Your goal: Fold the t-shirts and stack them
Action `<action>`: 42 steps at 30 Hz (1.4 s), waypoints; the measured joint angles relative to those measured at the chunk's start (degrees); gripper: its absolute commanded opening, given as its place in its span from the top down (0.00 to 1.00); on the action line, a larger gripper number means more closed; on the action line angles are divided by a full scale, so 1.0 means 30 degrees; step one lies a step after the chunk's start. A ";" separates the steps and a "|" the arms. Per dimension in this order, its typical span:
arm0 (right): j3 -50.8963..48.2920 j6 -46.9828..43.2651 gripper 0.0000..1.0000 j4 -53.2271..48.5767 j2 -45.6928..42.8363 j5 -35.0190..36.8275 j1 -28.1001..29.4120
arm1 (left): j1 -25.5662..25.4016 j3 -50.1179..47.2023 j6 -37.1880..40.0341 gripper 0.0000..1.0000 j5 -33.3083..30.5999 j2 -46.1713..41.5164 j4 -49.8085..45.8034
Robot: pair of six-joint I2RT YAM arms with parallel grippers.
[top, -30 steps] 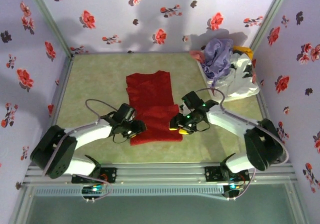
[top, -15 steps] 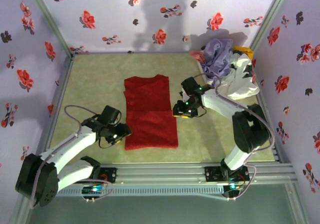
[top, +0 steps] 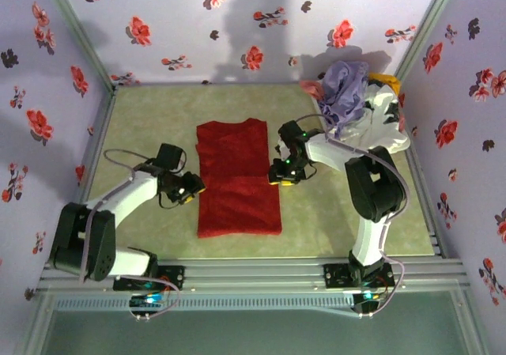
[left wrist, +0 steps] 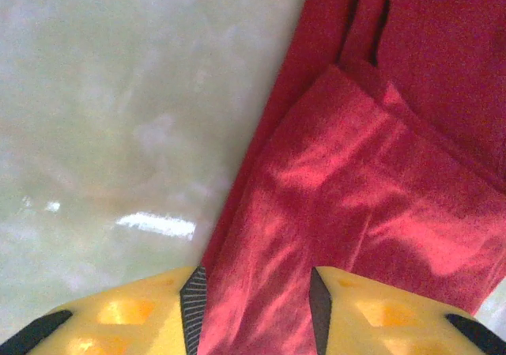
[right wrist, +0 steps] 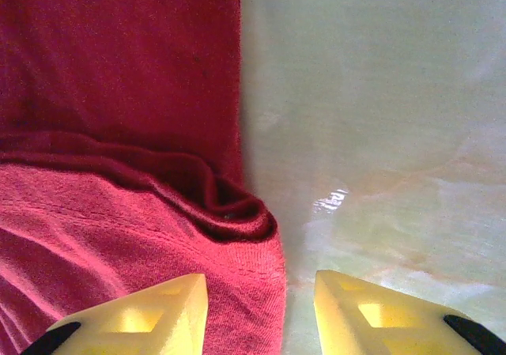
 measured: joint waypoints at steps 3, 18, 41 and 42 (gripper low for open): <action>0.0204 -0.0153 0.60 -0.0102 0.0058 0.0007 0.0007 | 0.0015 0.0517 0.0262 0.57 0.0160 0.0692 0.0648; 0.1071 -0.0641 0.65 -0.0131 0.0736 -0.0022 -0.0262 | 0.0066 0.3220 0.1953 0.59 0.0510 0.4313 0.1137; 0.1107 -0.0612 0.93 -0.0073 0.0852 -0.0590 -0.0262 | -0.0204 0.4379 0.2652 0.79 0.0095 0.6040 0.0743; 0.1107 -0.0612 0.95 -0.0066 0.0831 -0.0590 -0.0262 | -0.0299 0.4393 0.2645 0.84 0.0153 0.6069 0.0816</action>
